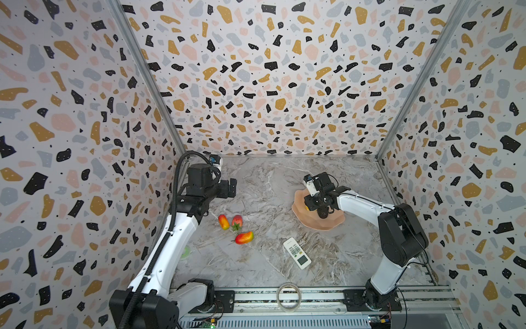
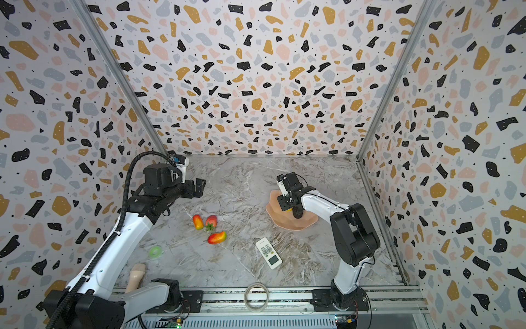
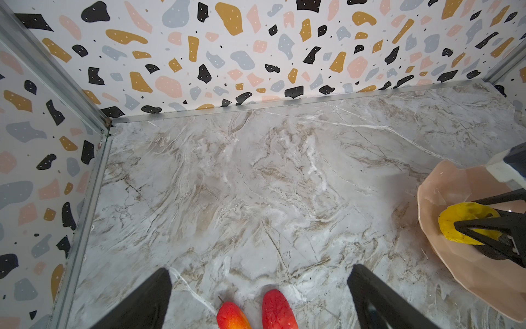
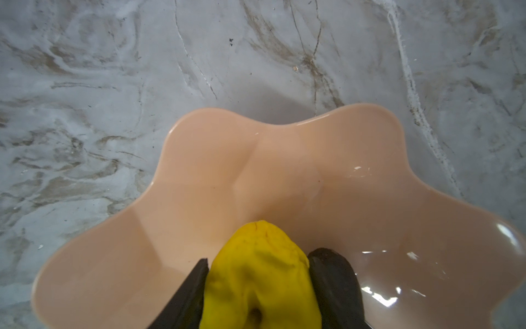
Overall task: Place and organize the fake fruits in the fruit bowl
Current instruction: 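Carry the yellow apple with the right gripper into the bowl beside the avocado, then open the right gripper and lift it away from the bowl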
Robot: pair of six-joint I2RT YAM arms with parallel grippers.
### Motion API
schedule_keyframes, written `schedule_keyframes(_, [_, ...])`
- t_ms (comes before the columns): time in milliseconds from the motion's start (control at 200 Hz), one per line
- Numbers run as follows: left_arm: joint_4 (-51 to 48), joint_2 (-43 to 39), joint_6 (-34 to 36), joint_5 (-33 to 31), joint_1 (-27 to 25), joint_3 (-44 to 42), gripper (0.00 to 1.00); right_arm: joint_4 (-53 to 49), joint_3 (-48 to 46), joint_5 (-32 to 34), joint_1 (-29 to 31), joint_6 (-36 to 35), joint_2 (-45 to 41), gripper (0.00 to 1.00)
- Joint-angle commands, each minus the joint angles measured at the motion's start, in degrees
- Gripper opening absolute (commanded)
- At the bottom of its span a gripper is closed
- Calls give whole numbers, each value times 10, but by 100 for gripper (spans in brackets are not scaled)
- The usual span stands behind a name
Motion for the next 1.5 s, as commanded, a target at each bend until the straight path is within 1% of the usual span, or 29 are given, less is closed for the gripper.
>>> schedule_keyframes(0, [19,2,2,5,3,-4,100,12,-8,0,-4,2,6,19])
schedule_keyframes(355, [20,3,2,9,3,-4,100,35,-23,0,-16,-4,17,19])
schedule_keyframes(521, [20,2,2,9,3,-4,100,34,-21,9,-18,-4,19,25])
schedule_keyframes(581, [20,1,2,10,3,-4,100,30,-20,13,-17,-6,16,31])
schedule_keyframes(616, [20,1,2,10,3,-4,100,29,-19,16,-18,-7,13,35])
schedule_keyframes(681, [20,1,2,10,3,-4,100,25,-17,19,-18,-10,9,48])
schedule_keyframes(716, [20,1,2,11,3,-4,100,23,-17,20,-17,-12,6,53])
schedule_keyframes(961, [20,0,2,11,3,-4,100,5,-4,24,-17,-17,-13,77])
schedule_keyframes(1166, [20,1,2,12,3,-4,100,-22,19,29,-15,-24,-41,100])
schedule_keyframes(1307, [20,3,2,12,3,-4,100,-50,52,30,5,-53,-67,99])
schedule_keyframes(1427, [20,3,2,14,3,-4,100,-70,87,21,54,-108,-80,99])
schedule_keyframes(1497, [19,3,2,14,3,-3,100,-73,102,-1,90,-145,-81,99])
